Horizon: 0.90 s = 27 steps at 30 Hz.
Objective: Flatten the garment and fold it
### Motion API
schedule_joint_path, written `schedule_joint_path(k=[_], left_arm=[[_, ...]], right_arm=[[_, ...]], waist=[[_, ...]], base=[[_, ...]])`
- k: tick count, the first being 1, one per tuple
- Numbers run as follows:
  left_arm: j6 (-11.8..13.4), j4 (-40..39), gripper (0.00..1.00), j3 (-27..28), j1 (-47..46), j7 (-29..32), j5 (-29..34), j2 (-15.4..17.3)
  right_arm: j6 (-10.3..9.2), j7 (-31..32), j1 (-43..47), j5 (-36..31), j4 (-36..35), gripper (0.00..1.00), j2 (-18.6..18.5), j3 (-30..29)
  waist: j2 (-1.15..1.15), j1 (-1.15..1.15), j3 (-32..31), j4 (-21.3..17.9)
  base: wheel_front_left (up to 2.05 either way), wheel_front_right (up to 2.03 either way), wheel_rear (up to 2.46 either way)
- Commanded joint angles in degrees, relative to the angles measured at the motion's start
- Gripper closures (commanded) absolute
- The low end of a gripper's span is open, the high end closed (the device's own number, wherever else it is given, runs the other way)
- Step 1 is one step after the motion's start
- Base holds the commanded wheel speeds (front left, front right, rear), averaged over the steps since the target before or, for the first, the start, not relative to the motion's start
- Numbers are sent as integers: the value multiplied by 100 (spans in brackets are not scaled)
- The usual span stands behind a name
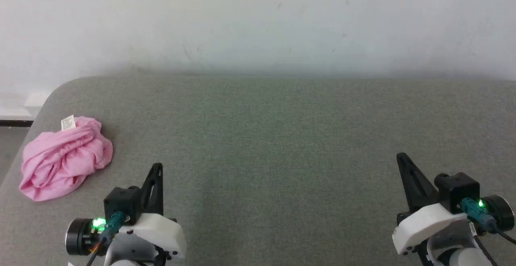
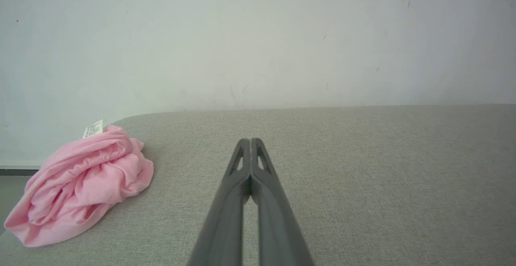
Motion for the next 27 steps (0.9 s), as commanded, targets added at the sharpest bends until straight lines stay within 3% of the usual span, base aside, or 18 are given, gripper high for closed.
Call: schedule_joint_path(k=[1,27], left_arm=[[36,-28,100,23,-73,2,38,-29],[36,-28,100,23,-73,2,38,-29]], right_arm=[[-12,2,-62,-44,-37,100,23,-3],[-12,2,-62,-44,-37,100,23,-3]], waist=[[0,0,0,0],[0,0,0,0]], base=[[0,0,0],[0,0,0]])
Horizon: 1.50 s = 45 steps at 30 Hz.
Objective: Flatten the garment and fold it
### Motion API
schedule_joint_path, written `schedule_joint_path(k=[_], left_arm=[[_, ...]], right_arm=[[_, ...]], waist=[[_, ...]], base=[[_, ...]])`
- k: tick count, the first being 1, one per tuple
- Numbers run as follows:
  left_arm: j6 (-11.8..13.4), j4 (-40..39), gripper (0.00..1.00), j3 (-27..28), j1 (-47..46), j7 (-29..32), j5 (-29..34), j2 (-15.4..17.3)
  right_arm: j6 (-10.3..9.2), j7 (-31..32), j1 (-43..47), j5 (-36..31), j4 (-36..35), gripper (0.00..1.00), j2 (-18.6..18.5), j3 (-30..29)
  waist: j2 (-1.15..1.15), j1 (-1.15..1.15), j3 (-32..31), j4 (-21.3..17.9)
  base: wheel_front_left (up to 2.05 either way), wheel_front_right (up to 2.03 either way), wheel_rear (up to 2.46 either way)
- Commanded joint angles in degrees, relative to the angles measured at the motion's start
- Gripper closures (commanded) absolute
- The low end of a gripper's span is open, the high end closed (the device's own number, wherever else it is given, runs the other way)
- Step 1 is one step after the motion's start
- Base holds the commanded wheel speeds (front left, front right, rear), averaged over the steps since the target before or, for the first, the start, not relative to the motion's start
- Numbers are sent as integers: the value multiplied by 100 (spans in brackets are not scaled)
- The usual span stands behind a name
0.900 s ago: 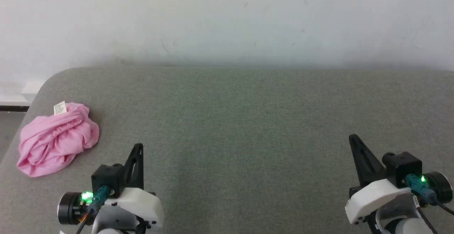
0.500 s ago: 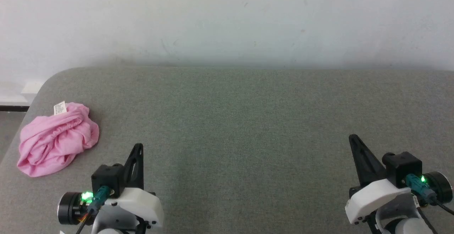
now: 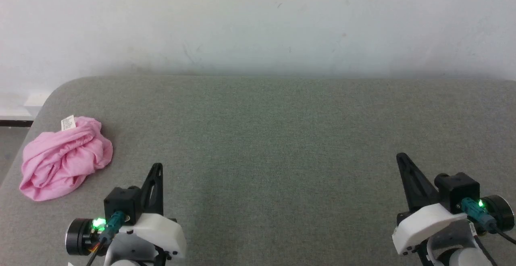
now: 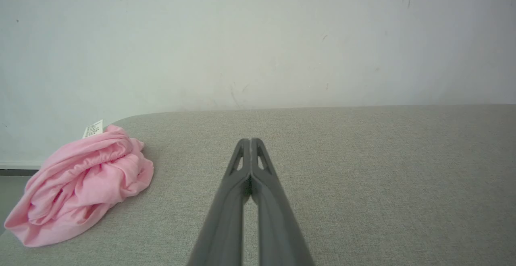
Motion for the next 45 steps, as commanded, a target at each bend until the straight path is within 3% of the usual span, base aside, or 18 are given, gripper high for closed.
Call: schedule_joint_path(k=[1,26,45], left_arm=[[0,0,0,0,0,0,0,0],[79,-2,0,-91,75,-232,-65,-2],[130,-50,0,-118,209,-459,-96,-7]], right_arm=[[0,0,0,0,0,0,0,0],[-2,-232,23,69,-36,0,-1,-25],[-4,-459,129,81,-23,0,3,24]], waist=[[0,0,0,0],[0,0,9,51],[0,0,-97,603]], base=[[0,0,0],[0,0,0],[0,0,0]])
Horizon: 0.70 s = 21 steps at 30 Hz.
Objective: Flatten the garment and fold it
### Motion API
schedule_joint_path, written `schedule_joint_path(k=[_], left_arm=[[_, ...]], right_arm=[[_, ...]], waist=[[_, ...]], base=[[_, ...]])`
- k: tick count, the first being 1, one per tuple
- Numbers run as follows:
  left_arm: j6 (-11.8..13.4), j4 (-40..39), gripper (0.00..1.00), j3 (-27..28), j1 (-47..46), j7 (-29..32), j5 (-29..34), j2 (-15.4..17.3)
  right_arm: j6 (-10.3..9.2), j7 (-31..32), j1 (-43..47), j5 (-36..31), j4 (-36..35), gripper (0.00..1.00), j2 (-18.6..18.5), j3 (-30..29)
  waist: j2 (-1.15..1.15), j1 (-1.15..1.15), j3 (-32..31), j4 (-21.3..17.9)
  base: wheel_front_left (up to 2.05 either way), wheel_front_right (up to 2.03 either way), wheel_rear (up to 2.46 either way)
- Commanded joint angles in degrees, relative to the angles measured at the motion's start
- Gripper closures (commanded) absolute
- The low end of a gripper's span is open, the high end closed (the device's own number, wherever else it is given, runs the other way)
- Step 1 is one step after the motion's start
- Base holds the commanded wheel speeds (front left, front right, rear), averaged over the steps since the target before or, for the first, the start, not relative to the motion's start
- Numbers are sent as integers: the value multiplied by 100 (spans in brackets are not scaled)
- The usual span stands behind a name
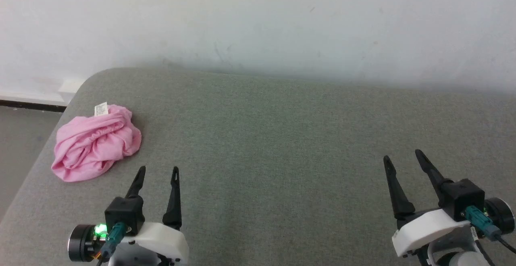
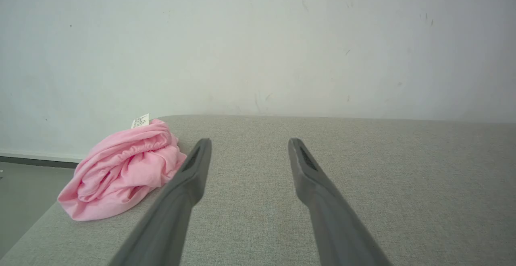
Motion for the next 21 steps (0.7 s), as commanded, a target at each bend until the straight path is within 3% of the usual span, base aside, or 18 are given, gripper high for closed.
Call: schedule_joint_path(k=[1,21], left_arm=[[38,-32,0,-6,61,-59,-40,-10],[57,-108,0,-70,220,-299,-27,-15]], right_arm=[[-4,-49,50,14,-22,0,9,10],[-6,-289,138,102,1,0,13,50]], waist=[[0,0,-31,100],[0,0,-103,909]], base=[[0,0,0],[0,0,0]])
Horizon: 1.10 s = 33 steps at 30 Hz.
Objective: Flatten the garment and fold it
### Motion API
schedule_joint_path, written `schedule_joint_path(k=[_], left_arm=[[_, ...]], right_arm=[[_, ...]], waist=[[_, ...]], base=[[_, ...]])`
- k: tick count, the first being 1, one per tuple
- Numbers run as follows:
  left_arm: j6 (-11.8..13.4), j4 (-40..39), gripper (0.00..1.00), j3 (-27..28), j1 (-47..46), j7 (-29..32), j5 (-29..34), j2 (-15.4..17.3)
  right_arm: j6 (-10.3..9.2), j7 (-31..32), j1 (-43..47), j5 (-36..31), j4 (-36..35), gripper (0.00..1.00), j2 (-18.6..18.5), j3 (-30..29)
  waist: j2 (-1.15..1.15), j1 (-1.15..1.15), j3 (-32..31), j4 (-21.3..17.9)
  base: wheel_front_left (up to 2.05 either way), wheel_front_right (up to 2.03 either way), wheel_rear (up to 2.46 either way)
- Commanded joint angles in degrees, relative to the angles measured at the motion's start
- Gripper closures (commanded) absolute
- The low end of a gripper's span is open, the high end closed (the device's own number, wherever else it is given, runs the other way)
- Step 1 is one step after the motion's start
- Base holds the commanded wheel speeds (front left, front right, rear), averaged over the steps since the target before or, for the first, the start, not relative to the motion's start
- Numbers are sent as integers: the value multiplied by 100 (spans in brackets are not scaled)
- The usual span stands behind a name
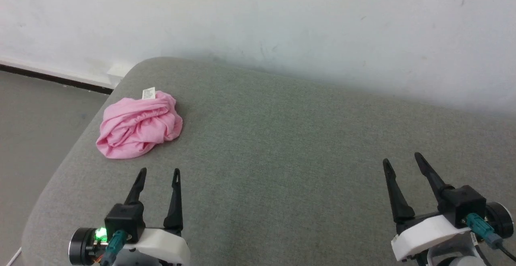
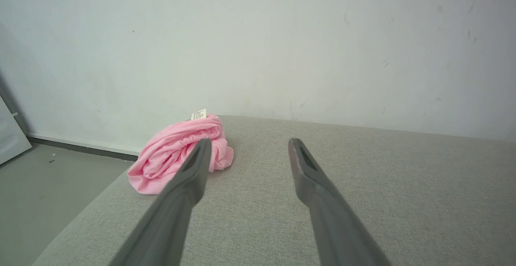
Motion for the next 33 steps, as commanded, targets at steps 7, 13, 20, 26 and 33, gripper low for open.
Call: schedule_joint_path(k=[7,13,20,26,33], left_arm=[[54,-46,0,-38,137,-136,-37,-16],[60,-79,0,-56,183,-207,-38,-17],[68,-114,0,-79,238,-291,-30,-19],[77,-137,0,-96,265,-351,-21,-20],[85,-156,0,-113,307,-434,-20,-21]], right_arm=[[-6,-129,74,74,4,0,14,40],[-7,-200,91,84,12,0,15,63],[-8,-284,114,124,16,0,17,97],[-8,-344,128,148,21,0,18,131],[-9,-428,137,176,25,0,19,155]], waist=[[0,0,-10,367],[0,0,-10,572],[0,0,-24,774],[0,0,-43,903],[0,0,-62,1073]], base=[[0,0,0],[0,0,0],[0,0,0],[0,0,0],[0,0,0]])
